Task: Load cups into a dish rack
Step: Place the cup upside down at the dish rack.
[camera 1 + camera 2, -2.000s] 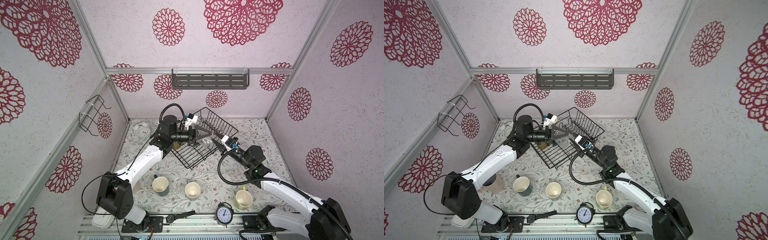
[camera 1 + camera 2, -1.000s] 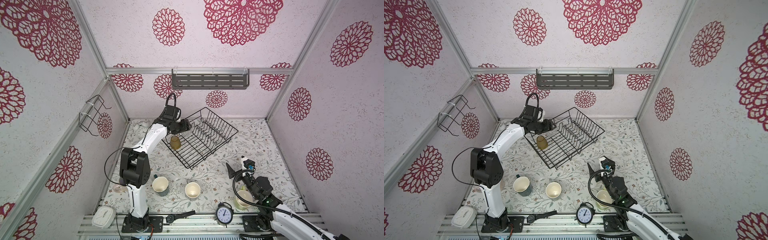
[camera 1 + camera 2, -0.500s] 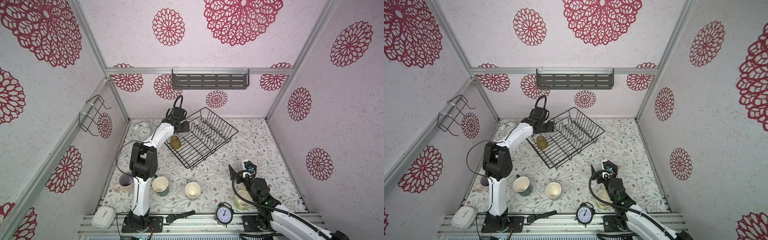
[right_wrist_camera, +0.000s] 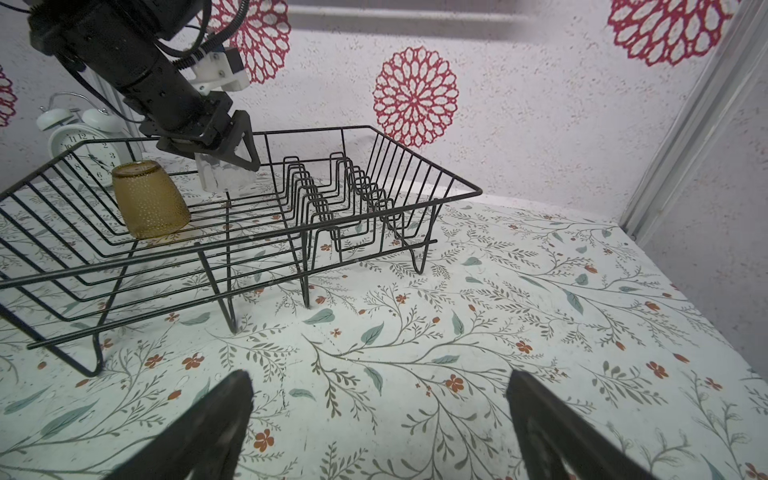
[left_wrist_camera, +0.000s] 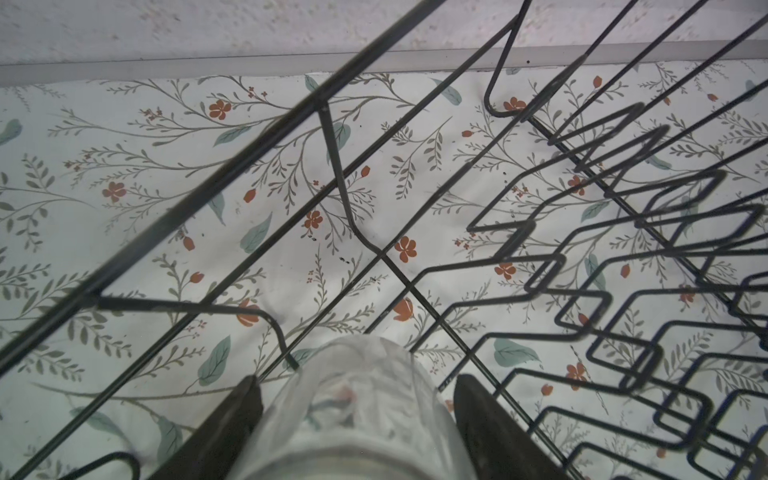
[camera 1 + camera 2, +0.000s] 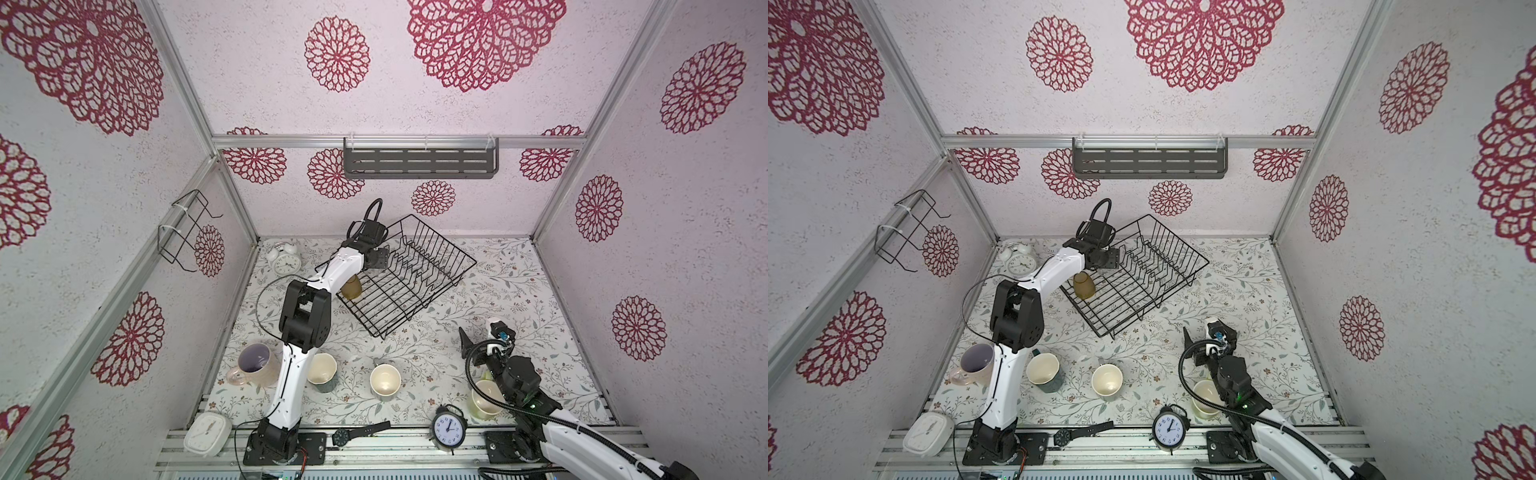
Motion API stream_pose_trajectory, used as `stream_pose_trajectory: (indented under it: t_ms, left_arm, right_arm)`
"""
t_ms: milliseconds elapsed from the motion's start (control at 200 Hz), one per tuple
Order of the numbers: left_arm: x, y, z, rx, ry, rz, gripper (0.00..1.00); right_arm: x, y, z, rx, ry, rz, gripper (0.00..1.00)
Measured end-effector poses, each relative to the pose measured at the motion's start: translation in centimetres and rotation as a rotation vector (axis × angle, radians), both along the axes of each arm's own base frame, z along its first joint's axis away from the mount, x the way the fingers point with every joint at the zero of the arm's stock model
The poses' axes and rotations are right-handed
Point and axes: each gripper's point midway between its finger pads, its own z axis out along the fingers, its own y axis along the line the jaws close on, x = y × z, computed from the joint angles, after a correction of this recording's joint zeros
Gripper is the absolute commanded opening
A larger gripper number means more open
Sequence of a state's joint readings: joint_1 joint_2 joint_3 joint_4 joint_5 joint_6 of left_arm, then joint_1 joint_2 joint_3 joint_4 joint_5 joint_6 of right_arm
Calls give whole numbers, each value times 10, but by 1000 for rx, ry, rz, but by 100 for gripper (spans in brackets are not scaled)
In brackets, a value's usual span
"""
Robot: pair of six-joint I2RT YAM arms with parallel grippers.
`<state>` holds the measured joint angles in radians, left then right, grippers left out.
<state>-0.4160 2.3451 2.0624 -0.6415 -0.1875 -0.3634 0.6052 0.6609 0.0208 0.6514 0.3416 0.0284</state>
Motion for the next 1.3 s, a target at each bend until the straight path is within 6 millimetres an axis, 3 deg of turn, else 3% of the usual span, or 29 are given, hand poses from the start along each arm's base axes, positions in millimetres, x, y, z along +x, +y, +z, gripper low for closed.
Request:
stream_pose_trajectory:
  t_ms: [350,926,1296]
  left_arm:
    - [-4,2,-26,15,28,6,61]
    - [-2,-9,-25,3,19,-67,67]
    - [-2,-8,-38,16,35,-68,70]
  right_arm:
    - [-2,-3,11,19,-28,-6,99]
    - [-1,-2,3,18,1,-8,99]
    - [-2,-3,8,30,-15,-9,99]
